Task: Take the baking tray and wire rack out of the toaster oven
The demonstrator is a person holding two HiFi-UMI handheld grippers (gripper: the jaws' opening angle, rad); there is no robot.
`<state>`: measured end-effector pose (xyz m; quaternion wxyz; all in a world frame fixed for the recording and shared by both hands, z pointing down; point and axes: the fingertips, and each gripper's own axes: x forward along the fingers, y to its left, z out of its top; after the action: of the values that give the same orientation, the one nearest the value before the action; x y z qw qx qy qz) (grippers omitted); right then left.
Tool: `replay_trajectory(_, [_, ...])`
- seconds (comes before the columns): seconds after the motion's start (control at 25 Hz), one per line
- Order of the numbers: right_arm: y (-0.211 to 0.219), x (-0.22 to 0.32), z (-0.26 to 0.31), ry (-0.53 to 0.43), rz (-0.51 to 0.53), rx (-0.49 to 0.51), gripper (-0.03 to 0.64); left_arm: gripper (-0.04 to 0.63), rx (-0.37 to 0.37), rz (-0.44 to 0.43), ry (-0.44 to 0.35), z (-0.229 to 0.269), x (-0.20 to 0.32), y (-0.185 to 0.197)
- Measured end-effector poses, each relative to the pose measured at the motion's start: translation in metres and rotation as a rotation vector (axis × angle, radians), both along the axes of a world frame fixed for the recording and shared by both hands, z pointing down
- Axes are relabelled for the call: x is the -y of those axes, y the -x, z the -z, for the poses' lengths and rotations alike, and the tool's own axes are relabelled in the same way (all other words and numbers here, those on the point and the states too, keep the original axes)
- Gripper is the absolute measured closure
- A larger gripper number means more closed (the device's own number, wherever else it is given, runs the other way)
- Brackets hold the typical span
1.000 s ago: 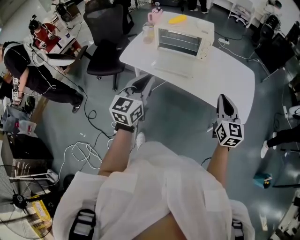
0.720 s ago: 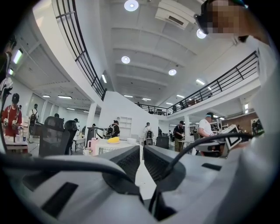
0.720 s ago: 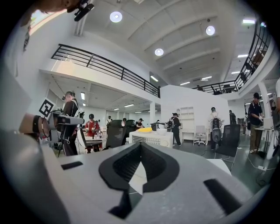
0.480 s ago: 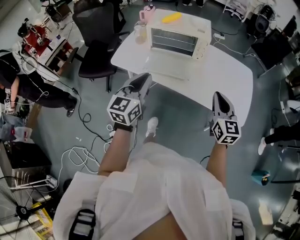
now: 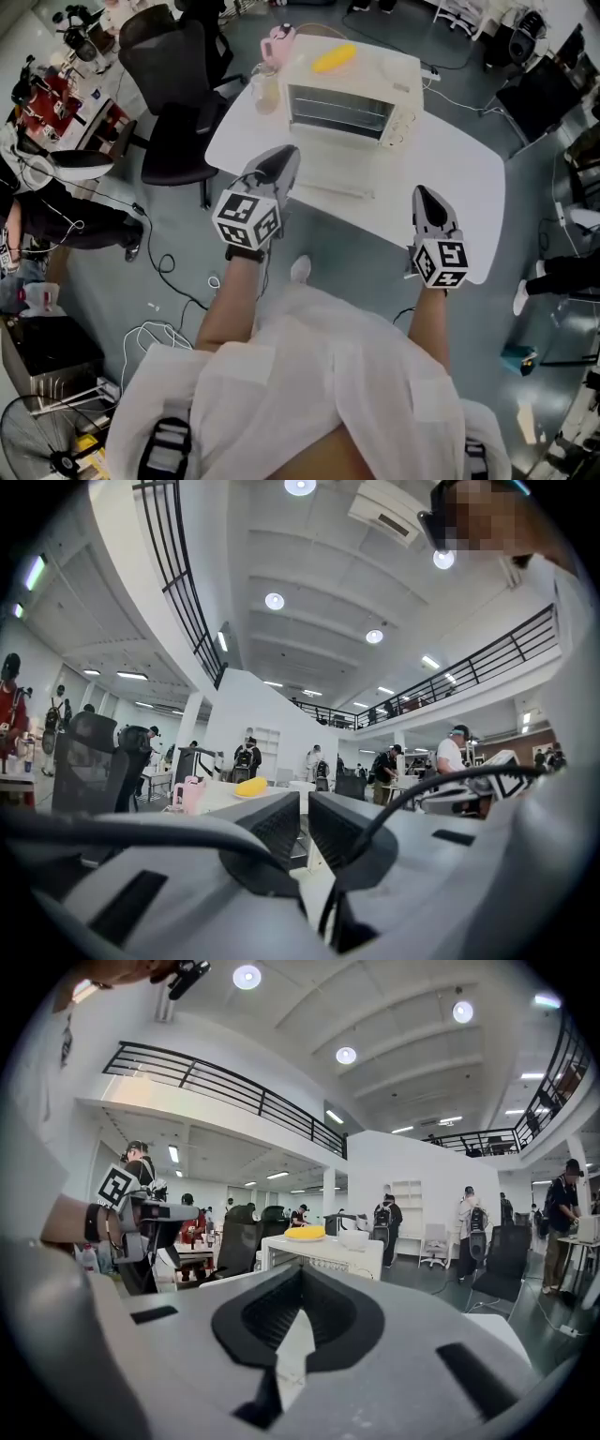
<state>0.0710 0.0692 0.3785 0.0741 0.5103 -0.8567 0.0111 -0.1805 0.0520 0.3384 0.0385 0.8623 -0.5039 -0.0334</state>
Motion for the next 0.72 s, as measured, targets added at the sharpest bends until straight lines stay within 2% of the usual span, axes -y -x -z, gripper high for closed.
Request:
replay_trajectory(0.32, [0.026,0.081,-0.003,0.022,-0.014,-0.020,0.612,0.571,0.011,-0.038,0.021,-0.009,0.085,0.021])
replay_trajectory(0.52, [0.056,0.117,-0.016,0.035,0.000,-0.066,0.612,0.571,0.028,-0.064,0.057,-0.027,0.115,0.035])
replay_trajectory(0.72, [0.083,0.142,-0.026,0.048,0.020,-0.074,0.612,0.571,0.030,-0.079,0.062,-0.035,0.137,0.048])
